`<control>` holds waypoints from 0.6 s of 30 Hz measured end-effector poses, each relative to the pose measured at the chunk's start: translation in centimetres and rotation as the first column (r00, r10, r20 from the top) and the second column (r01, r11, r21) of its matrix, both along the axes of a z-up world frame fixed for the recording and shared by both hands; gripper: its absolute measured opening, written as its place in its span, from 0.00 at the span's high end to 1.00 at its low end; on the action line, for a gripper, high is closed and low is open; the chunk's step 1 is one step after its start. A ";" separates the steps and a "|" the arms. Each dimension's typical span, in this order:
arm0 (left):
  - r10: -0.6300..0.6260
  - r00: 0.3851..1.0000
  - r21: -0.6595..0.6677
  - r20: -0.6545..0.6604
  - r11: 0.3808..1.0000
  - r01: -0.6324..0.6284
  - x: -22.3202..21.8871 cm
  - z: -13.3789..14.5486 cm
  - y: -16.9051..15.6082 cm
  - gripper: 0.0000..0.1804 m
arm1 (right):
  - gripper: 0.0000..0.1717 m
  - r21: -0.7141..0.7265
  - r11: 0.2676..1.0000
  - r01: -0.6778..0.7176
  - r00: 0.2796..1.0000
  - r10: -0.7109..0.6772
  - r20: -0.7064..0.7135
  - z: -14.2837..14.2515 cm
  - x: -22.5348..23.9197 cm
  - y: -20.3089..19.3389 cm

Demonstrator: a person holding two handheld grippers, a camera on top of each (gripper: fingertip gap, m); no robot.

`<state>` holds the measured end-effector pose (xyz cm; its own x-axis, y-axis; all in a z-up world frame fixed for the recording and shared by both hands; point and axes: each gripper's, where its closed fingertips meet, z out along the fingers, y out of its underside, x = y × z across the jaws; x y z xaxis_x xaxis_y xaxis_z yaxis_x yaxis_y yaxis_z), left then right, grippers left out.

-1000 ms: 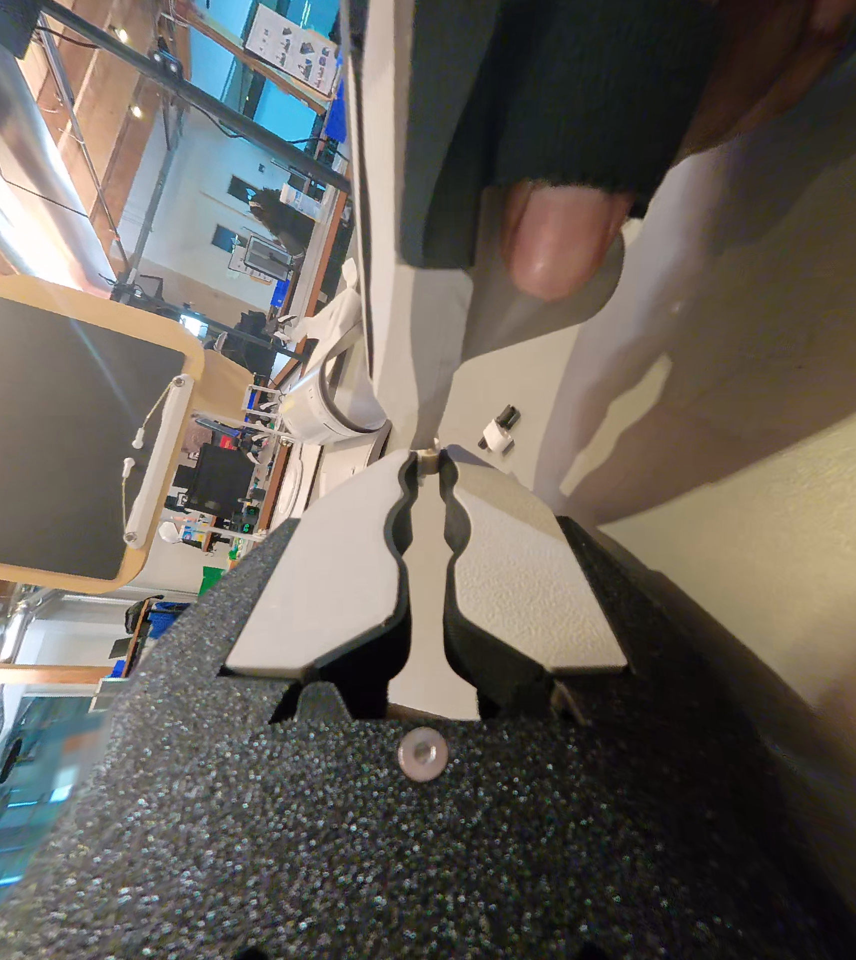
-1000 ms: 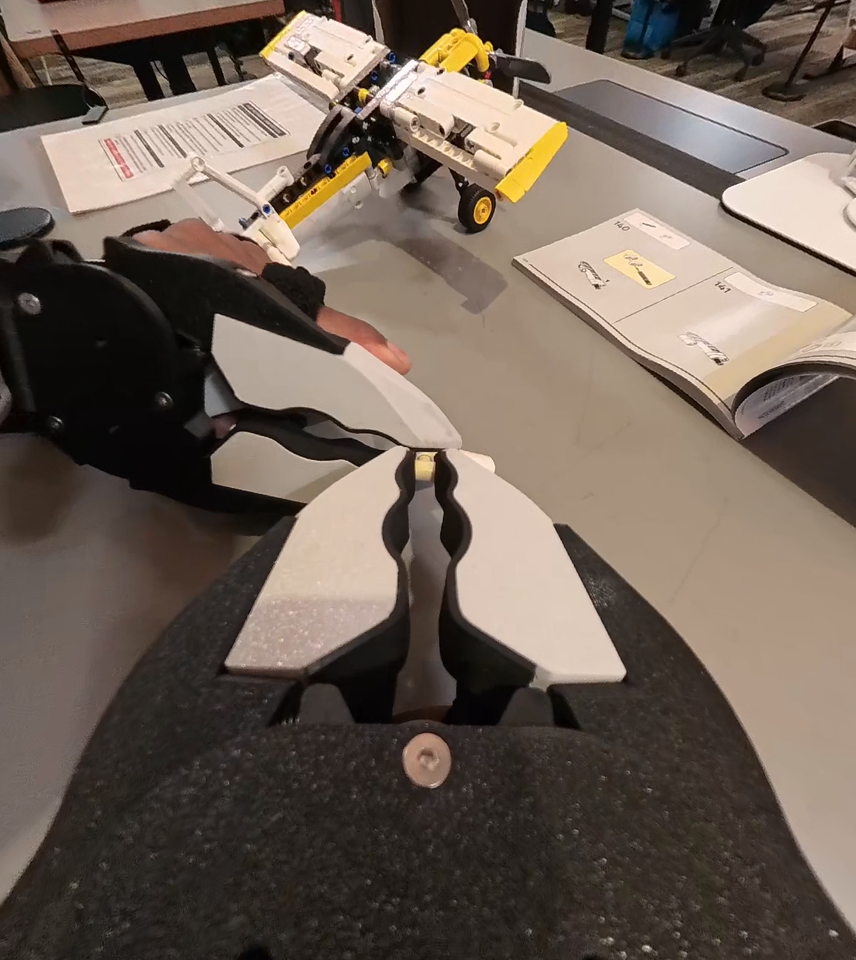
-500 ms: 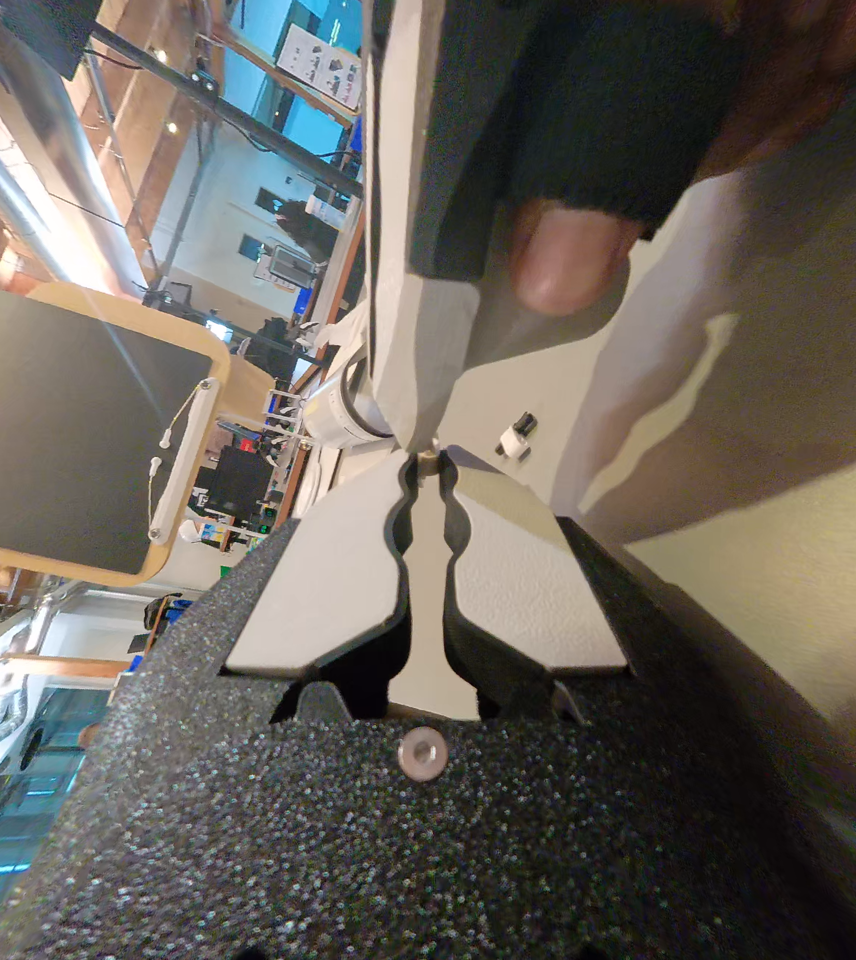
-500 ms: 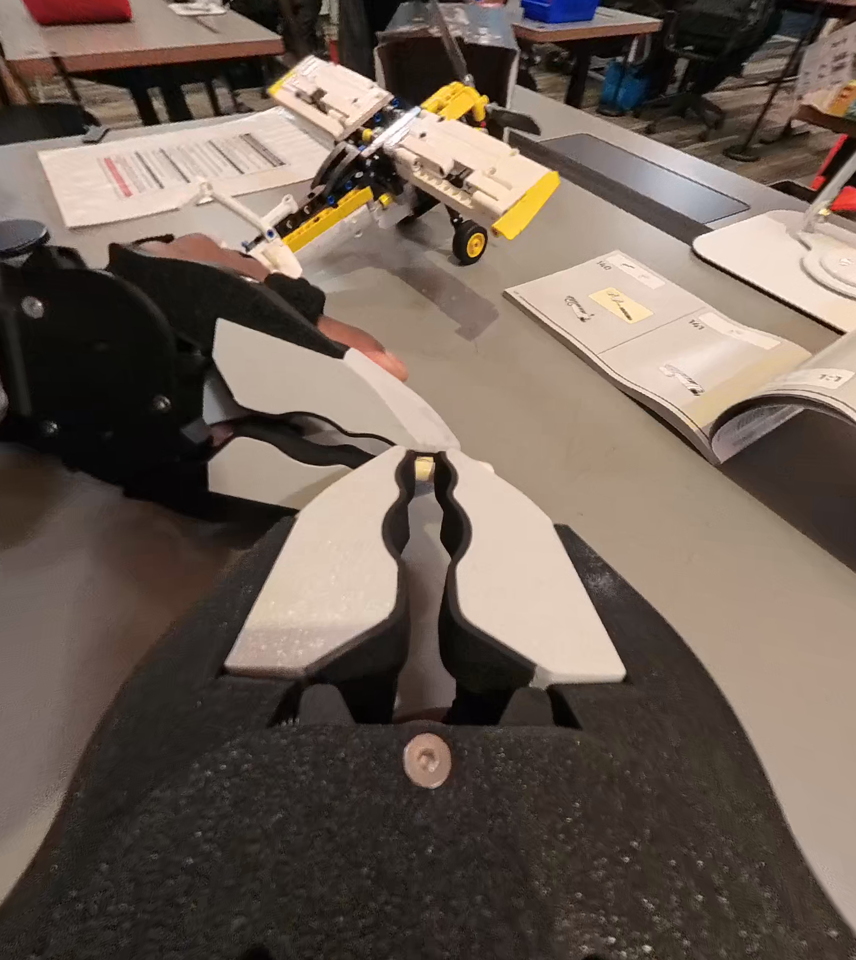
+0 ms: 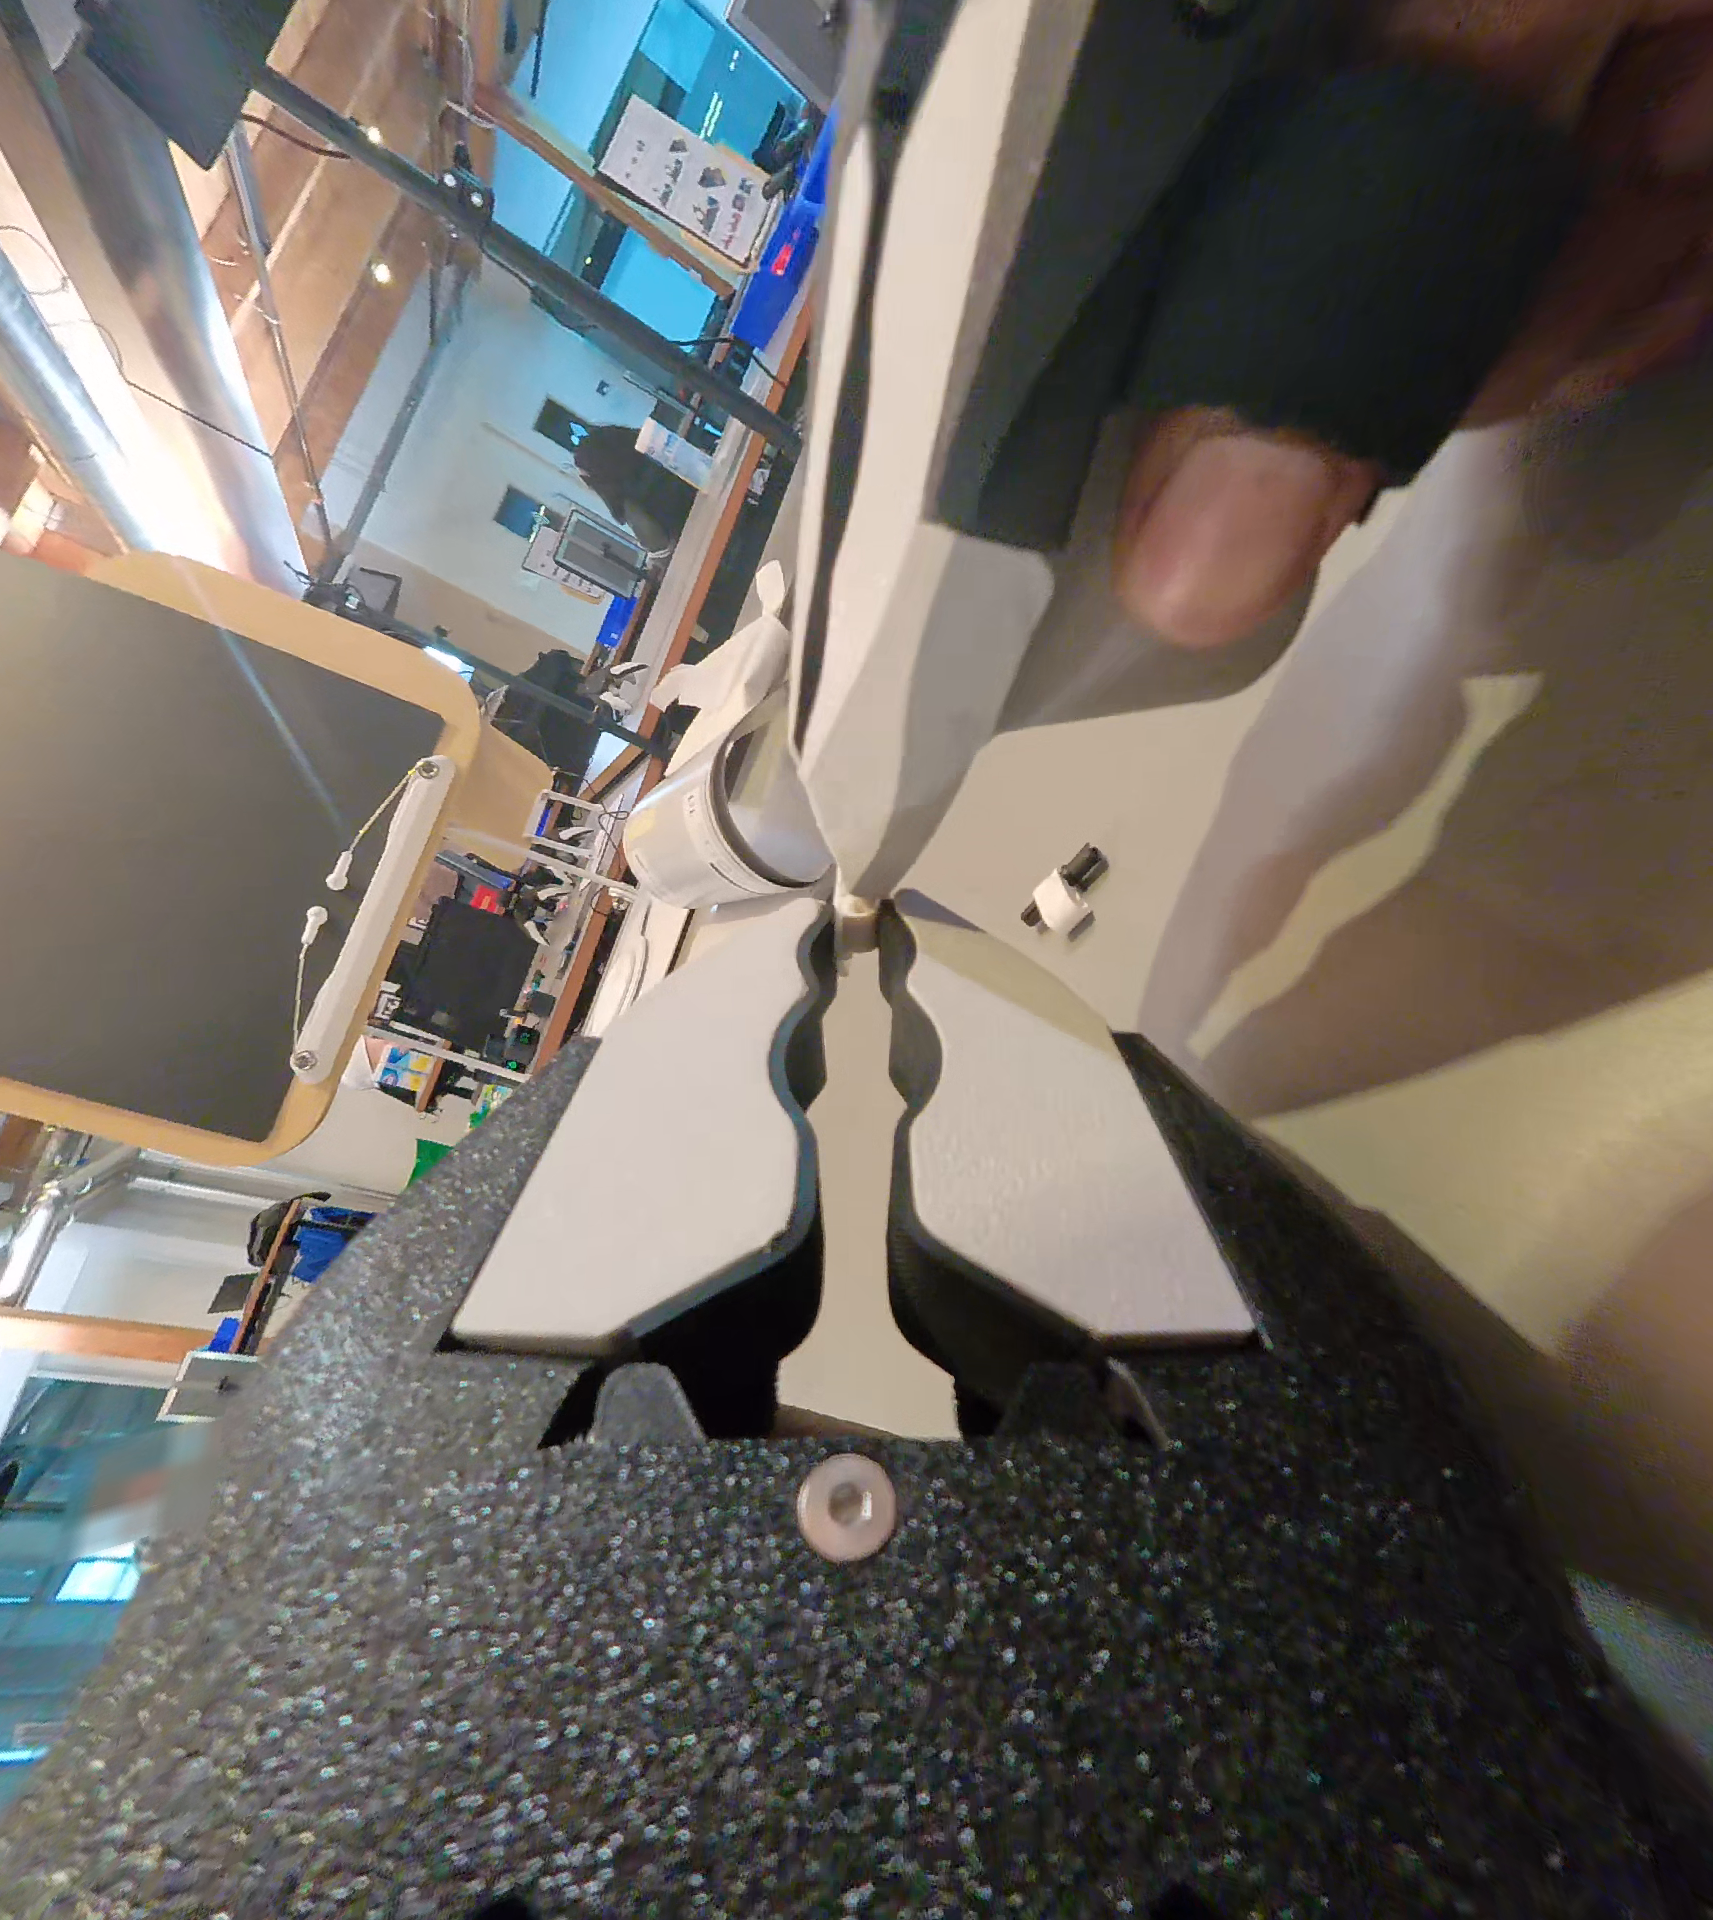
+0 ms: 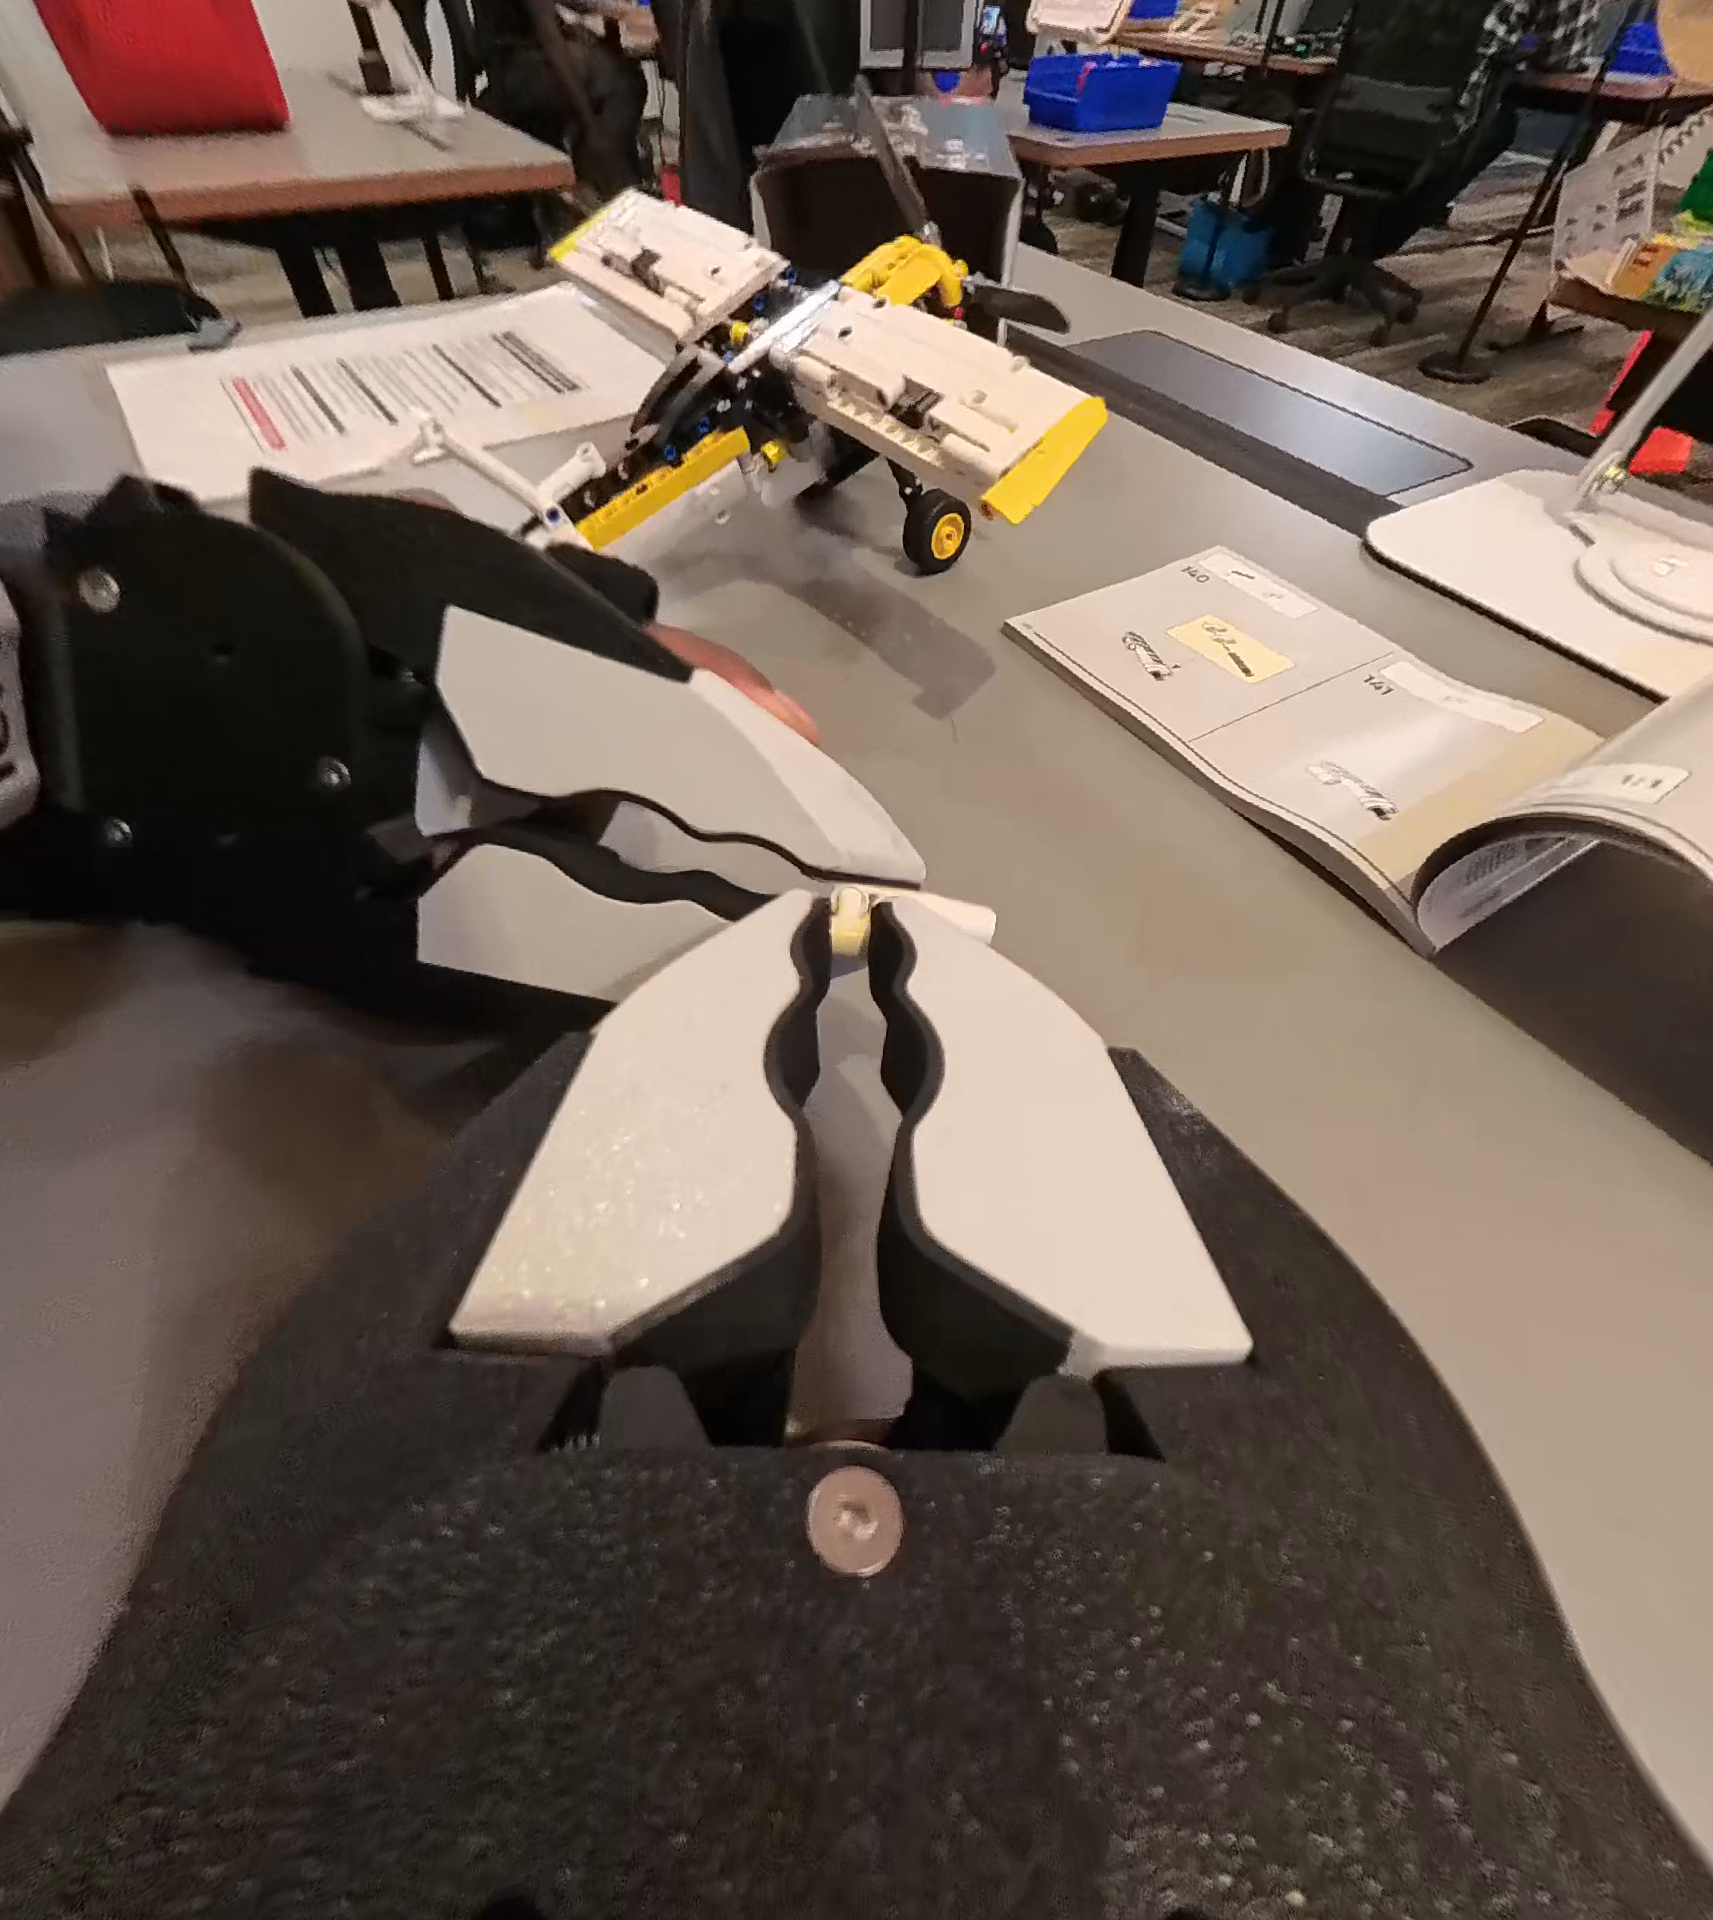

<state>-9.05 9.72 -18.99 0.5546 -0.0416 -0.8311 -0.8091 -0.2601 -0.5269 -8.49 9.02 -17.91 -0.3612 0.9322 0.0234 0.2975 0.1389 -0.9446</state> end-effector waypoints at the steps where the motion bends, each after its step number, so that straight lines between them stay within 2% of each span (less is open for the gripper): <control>1: 0.000 1.000 -0.004 -0.015 1.000 0.000 0.0 -0.1 0.0 0.96 | 0.96 0.021 1.000 -0.011 1.000 0.011 0.009 -0.1 0.0 0.0; 6: 0.014 0.994 -0.016 -0.107 1.000 -0.016 0.0 -0.3 0.1 0.96 | 0.96 0.067 0.998 -0.009 0.999 0.006 0.038 -0.3 0.1 0.0; 10: 0.017 0.982 -0.021 -0.190 1.000 -0.021 0.2 -0.5 0.2 0.96 | 0.96 -0.047 0.999 0.020 0.995 -0.015 0.100 -0.6 0.1 0.0; 18: 0.007 0.990 -0.036 -0.141 0.999 -0.012 0.3 -0.8 0.4 0.96 | 0.96 0.013 1.000 0.028 0.997 -0.029 0.077 -0.9 0.1 0.0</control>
